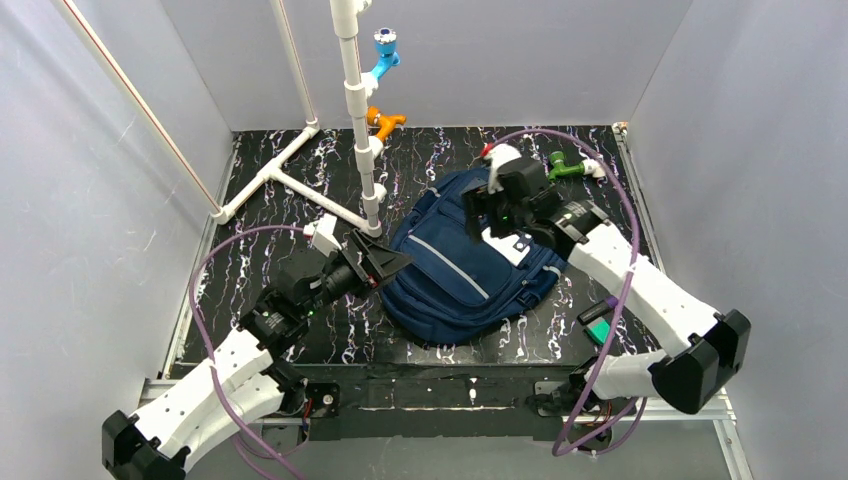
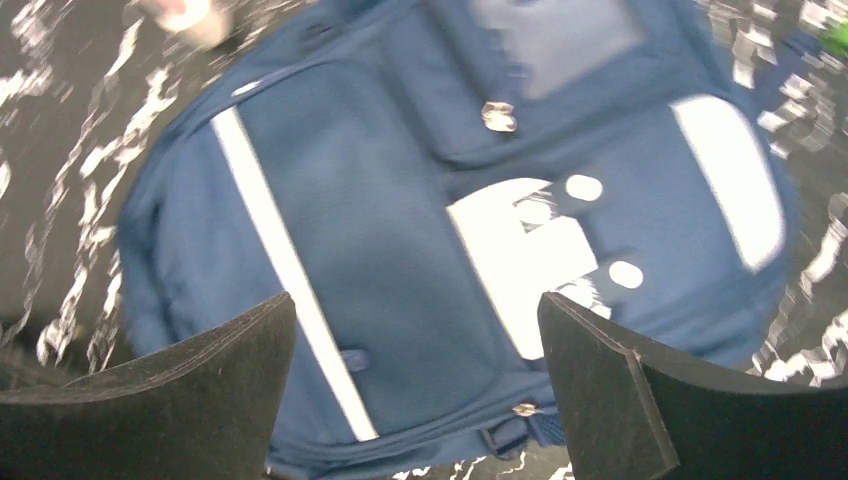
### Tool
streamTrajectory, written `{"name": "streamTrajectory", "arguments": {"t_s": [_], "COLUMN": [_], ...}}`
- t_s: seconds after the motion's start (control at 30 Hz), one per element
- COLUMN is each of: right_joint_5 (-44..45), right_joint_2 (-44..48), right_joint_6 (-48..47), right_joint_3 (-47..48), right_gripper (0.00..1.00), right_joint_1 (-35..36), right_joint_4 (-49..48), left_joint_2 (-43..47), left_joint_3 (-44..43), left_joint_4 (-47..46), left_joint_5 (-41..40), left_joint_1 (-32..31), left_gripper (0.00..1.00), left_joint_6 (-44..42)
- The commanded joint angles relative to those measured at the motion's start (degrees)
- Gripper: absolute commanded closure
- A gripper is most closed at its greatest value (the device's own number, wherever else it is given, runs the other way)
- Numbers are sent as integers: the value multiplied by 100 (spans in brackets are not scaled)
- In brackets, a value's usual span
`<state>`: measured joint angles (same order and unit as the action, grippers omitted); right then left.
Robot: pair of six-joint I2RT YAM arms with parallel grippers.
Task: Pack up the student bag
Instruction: Place the stationery in the student bag.
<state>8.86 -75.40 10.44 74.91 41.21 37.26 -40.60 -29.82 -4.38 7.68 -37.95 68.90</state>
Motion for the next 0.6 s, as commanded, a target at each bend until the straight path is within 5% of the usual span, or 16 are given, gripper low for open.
{"name": "streamTrajectory", "arguments": {"t_s": [0.0,0.17,0.3,0.4,0.5,0.57], "right_joint_5": [1144,-267,-1600,-1949,-68,884], "right_joint_2": [332,757,966,696,151,-213], "right_joint_6": [1083,1732,1001,461,250,200], "right_joint_3": [-420,-1492,-1574,-1248,-610,-328], "right_gripper": [2,3,9,3,2,2], "right_joint_1": [-1056,-3221,-3516,-2533,-146,677], "right_joint_4": [471,576,397,384,735,871], "left_joint_2": [124,-132,-374,-487,-636,-657], "left_joint_3": [-730,-1011,-835,-557,-496,-526], "left_joint_4": [1037,1034,723,327,321,557], "left_joint_5": [279,604,764,665,514,409], "left_joint_1": [35,34,34,38,34,34], "left_gripper": [8,8,10,14,18,19], "left_joint_6": [-867,-1041,-845,-714,-865,-1031]}}
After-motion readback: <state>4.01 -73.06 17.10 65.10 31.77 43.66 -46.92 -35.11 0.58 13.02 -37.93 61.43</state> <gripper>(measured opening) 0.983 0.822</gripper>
